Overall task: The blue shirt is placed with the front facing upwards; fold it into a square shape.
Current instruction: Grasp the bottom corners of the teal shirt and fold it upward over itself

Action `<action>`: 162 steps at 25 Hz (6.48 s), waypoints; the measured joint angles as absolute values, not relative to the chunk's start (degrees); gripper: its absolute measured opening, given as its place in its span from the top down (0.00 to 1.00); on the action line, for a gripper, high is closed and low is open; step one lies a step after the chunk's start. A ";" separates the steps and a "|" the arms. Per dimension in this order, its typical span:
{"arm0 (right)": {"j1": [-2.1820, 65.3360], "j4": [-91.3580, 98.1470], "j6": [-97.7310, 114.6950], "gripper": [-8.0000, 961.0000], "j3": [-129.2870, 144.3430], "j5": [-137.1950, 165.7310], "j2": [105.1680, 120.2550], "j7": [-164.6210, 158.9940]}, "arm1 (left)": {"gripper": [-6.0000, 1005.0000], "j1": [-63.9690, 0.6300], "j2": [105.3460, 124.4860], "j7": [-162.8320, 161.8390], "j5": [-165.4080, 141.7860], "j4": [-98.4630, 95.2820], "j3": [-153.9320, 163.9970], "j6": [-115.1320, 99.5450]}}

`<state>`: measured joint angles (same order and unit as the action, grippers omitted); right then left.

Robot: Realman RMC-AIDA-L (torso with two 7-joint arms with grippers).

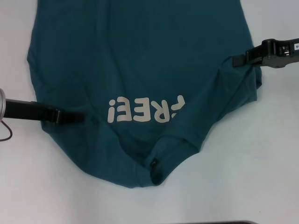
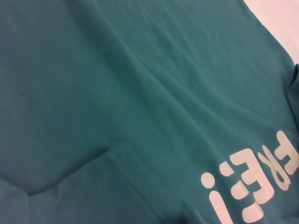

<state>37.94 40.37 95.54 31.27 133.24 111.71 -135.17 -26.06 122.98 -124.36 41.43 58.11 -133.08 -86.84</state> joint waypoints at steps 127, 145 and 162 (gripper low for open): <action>37.71 39.51 95.04 0.97 31.72 133.60 111.37 -135.01 | 0.99 -19.79 116.53 -104.30 37.46 53.31 -153.07 -108.00; 38.06 39.37 94.92 0.97 31.80 133.71 111.36 -135.04 | 0.62 -19.95 113.65 -105.79 38.70 50.32 -160.98 -110.14; 37.98 39.41 94.92 0.97 31.82 133.75 111.36 -134.65 | 0.61 -27.48 115.67 -137.37 37.80 51.45 -149.11 -105.14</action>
<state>37.98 39.41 94.92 31.82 133.75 111.36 -134.65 -27.48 115.67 -137.37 37.80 51.45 -149.11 -105.14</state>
